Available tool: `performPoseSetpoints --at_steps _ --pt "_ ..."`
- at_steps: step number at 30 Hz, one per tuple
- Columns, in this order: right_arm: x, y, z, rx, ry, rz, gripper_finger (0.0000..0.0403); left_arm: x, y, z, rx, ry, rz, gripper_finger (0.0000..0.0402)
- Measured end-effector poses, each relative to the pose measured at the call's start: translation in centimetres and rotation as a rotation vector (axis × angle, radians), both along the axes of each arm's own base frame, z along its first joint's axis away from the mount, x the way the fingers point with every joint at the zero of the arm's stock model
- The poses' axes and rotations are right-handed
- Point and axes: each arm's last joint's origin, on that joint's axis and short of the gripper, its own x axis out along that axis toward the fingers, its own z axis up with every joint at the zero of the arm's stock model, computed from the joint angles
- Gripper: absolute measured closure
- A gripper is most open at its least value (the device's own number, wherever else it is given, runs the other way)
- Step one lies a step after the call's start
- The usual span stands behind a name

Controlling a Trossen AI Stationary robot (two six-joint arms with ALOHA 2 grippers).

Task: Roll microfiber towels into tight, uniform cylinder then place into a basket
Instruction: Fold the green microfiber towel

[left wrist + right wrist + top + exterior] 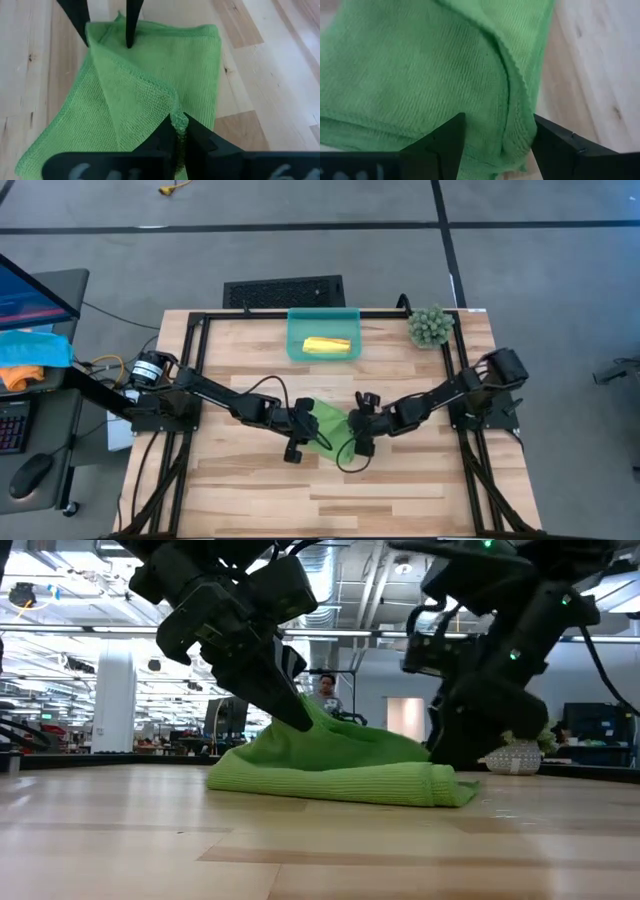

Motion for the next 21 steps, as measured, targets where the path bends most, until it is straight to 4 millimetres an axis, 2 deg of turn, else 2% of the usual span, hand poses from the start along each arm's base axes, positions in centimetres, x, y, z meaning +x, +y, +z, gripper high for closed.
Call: performPoseSetpoints --at_steps 7,15,21 --pt "1.3 -1.0 -0.4 0.006 0.013 -0.035 0.0184 -0.1 0.0 0.0 0.005 0.009 -0.002 0.0393" --pt "1.1 -1.1 1.7 0.023 -0.005 -0.043 0.0293 -0.2 0.1 -0.2 0.007 0.026 0.026 0.0393" --pt "0.8 -0.7 2.0 0.023 -0.001 -0.029 0.0364 -0.2 0.2 -0.2 0.039 0.028 0.048 0.0393"
